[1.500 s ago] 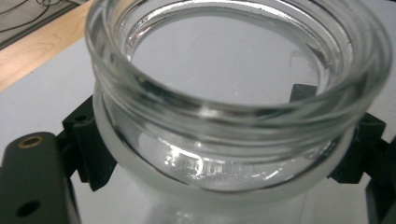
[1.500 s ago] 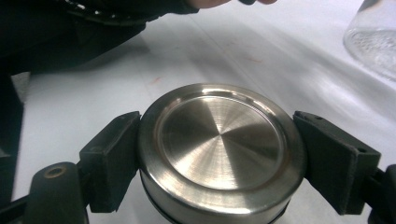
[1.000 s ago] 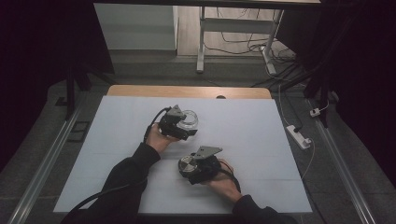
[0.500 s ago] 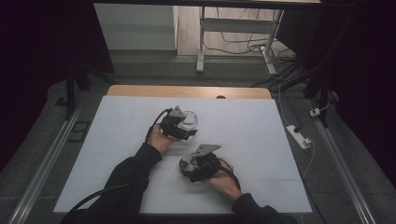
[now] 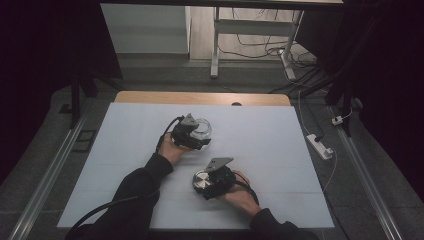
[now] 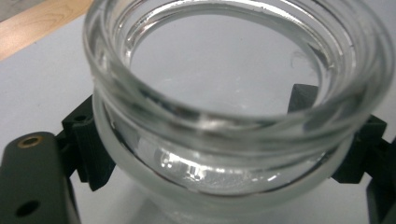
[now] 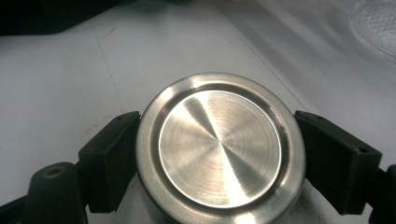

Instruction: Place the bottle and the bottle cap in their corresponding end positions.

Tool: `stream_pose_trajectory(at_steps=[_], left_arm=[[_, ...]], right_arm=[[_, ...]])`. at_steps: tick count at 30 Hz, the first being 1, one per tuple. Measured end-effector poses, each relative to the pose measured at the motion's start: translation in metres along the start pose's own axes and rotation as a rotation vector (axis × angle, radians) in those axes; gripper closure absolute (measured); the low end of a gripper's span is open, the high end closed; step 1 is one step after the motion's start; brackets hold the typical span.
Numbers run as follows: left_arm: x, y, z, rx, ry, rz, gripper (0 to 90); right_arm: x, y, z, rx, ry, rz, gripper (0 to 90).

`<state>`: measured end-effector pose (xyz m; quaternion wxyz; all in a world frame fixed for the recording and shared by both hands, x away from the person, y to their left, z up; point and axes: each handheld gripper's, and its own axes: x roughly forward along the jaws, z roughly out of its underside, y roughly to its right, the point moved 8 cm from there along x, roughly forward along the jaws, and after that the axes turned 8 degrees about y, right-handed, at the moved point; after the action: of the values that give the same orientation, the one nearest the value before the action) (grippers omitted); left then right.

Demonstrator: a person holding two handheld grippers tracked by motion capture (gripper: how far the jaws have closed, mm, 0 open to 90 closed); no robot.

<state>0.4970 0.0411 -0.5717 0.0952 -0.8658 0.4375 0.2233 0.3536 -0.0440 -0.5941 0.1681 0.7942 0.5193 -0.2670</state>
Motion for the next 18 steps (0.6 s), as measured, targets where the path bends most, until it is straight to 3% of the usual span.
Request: stream_pose_trajectory(at_steps=[4,10,18], left_arm=[[0.001,0.001,0.0,-0.002,-0.009,-0.01,13.7],[-0.006,0.0,-0.002,-0.048,-0.006,0.025,11.2],[-0.013,0.004,0.003,-0.027,-0.042,0.016,6.4]], right_arm=[[0.0,0.0,0.0,0.028,0.001,-0.014,13.9],[0.0,0.0,-0.001,0.029,0.005,-0.007,8.4],[-0.004,0.003,-0.006,0.038,0.032,0.01,6.8]])
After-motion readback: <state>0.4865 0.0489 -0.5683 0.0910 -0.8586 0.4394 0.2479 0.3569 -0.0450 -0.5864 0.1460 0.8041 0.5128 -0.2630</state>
